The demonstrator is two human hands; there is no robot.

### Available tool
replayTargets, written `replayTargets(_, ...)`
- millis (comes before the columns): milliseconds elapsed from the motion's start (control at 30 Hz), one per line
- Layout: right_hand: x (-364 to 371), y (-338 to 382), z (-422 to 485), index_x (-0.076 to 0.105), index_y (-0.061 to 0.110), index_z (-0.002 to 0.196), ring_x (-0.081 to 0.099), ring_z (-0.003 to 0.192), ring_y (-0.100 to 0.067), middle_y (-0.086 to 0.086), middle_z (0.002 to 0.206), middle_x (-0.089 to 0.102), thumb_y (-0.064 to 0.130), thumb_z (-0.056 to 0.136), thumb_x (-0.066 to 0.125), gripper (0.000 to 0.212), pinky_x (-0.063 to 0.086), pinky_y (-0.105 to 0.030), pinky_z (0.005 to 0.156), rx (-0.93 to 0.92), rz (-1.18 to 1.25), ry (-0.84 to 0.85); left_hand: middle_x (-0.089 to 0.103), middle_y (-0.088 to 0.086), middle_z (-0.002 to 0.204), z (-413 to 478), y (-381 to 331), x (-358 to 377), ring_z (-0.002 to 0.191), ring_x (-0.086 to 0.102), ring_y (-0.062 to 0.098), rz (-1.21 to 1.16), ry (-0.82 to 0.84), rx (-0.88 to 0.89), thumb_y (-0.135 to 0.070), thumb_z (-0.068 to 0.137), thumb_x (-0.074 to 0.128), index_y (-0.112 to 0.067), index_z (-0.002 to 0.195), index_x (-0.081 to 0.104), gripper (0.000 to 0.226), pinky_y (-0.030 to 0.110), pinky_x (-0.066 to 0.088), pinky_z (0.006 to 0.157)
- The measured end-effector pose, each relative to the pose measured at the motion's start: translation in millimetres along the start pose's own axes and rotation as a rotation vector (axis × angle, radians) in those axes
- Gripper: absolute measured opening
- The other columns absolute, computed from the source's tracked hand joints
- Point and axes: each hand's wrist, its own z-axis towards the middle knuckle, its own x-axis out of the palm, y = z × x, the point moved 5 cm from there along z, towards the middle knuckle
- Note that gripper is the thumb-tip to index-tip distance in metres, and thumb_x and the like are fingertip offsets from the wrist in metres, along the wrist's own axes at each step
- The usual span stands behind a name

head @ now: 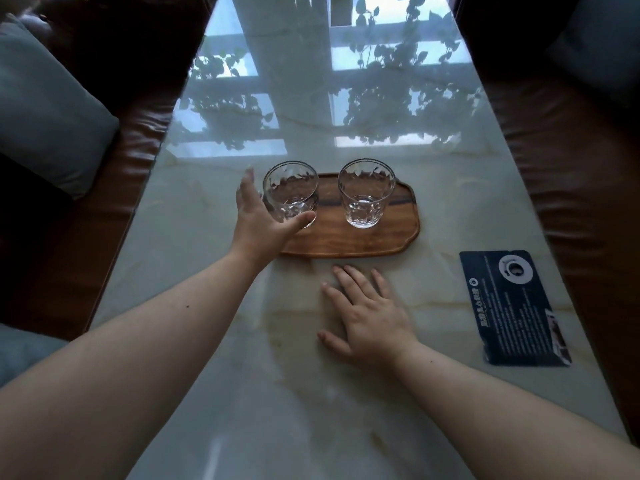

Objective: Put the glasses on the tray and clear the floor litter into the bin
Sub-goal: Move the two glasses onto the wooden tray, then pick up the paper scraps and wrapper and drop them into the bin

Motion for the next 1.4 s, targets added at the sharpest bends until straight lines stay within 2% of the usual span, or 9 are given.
replayTargets(67, 1.3, -1.1, -0.3, 0.037, 0.022, 0.142, 0.02, 0.144, -0.024, -0.011, 0.156, 0.027, 0.069, 0.08, 0.034, 0.077, 0.006, -0.053, 0.116, 0.004, -0.021, 0.012, 0.02, 0.014, 0.15, -16.3, -4.5, -12.8, 0.137, 0.026, 0.029, 0.112, 0.015, 0.027, -0.061, 0.059, 0.075, -0.019, 0.145, 0.011, 0.115, 0.047, 0.028, 0.113)
replayTargets(167, 2.6, 0.3, -2.4, 0.03, 0.025, 0.145, 0.013, 0.145, -0.021, -0.007, 0.158, 0.021, 0.071, 0.081, 0.028, 0.079, 0.004, -0.05, 0.117, 0.013, -0.058, 0.051, 0.03, 0.017, 0.149, -48.2, -13.5, -39.1, 0.138, 0.025, 0.028, 0.358, 0.081, 0.165, -0.055, 0.07, 0.07, -0.008, 0.144, 0.02, 0.101, 0.037, 0.019, 0.113)
replayTargets(333, -8.3, 8.0, -4.8, 0.02, 0.025, 0.148, 0.003, 0.147, -0.017, -0.004, 0.161, 0.009, 0.064, 0.085, 0.038, 0.076, 0.003, -0.048, 0.117, 0.076, 0.012, 0.178, 0.037, 0.011, 0.148, -111.4, -23.0, -89.8, 0.135, 0.033, 0.026, 0.561, 0.268, 0.193, -0.053, 0.079, 0.059, -0.016, 0.144, 0.025, 0.081, 0.042, 0.032, 0.109)
replayTargets(500, -33.4, 23.0, -51.2, 0.022, 0.024, 0.147, 0.015, 0.145, -0.02, -0.005, 0.158, 0.02, 0.056, 0.086, 0.05, 0.075, 0.015, -0.043, 0.117, 0.206, 0.156, 0.176, 0.042, 0.006, 0.145, -158.3, -44.3, -135.7, 0.13, 0.041, 0.023, 0.595, 0.277, 0.226, -0.052, 0.082, 0.057, -0.021, 0.143, 0.029, 0.074, 0.042, 0.043, 0.1)
replayTargets(700, -88.0, 74.3, -113.0, 0.026, 0.024, 0.146, 0.024, 0.142, -0.024, -0.008, 0.155, 0.028, 0.05, 0.085, 0.058, 0.075, 0.02, -0.039, 0.117, 0.225, 0.185, 0.056, 0.05, 0.005, 0.137, -212.6, -74.2, -172.7, 0.117, 0.051, 0.026, 0.604, 0.247, 0.413, -0.051, 0.083, 0.056, -0.02, 0.14, 0.032, 0.069, 0.043, 0.049, 0.086)
replayTargets(933, -127.6, 168.0, -213.7, 0.026, 0.024, 0.146, 0.025, 0.141, -0.026, -0.008, 0.155, 0.028, 0.051, 0.082, 0.061, 0.078, 0.025, -0.045, 0.115, 0.302, 0.178, -0.087, 0.047, 0.006, 0.14, -304.3, -80.6, -206.7, 0.125, 0.045, 0.027, 0.568, 0.31, 0.568, -0.051, 0.085, 0.054, -0.018, 0.142, 0.031, 0.07, 0.044, 0.045, 0.096)
replayTargets(1133, -122.3, 226.2, -311.8, 0.033, 0.024, 0.141, 0.042, 0.132, -0.02, -0.004, 0.144, 0.045, 0.048, 0.082, 0.061, 0.07, 0.043, -0.035, 0.101, 0.381, 0.184, -0.202, 0.046, 0.006, 0.142, -389.7, -74.3, -213.0, 0.127, 0.044, 0.025, 0.511, 0.424, 0.606, -0.049, 0.085, 0.055, -0.017, 0.143, 0.031, 0.07, 0.038, 0.042, 0.098)
replayTargets(1267, -98.5, 233.5, -377.9, 0.036, 0.027, 0.139, 0.046, 0.126, -0.014, 0.004, 0.138, 0.048, 0.04, 0.083, 0.065, 0.065, 0.046, -0.028, 0.088, 0.491, 0.228, -0.209, 0.054, 0.005, 0.135, -440.0, -73.6, -194.0, 0.118, 0.052, 0.024, 0.499, 0.452, 0.625, -0.049, 0.086, 0.055, -0.017, 0.141, 0.035, 0.067, 0.037, 0.048, 0.087)
replayTargets(1400, -68.9, 217.8, -432.1, 0.035, 0.027, 0.14, 0.046, 0.125, -0.016, 0.003, 0.14, 0.046, 0.037, 0.083, 0.066, 0.066, 0.046, -0.03, 0.087, 0.566, 0.277, -0.185, 0.055, 0.004, 0.134, -475.5, -72.6, -156.8, 0.119, 0.052, 0.024, 0.538, 0.502, 0.664, -0.048, 0.084, 0.057, -0.016, 0.14, 0.037, 0.067, 0.037, 0.049, 0.087)
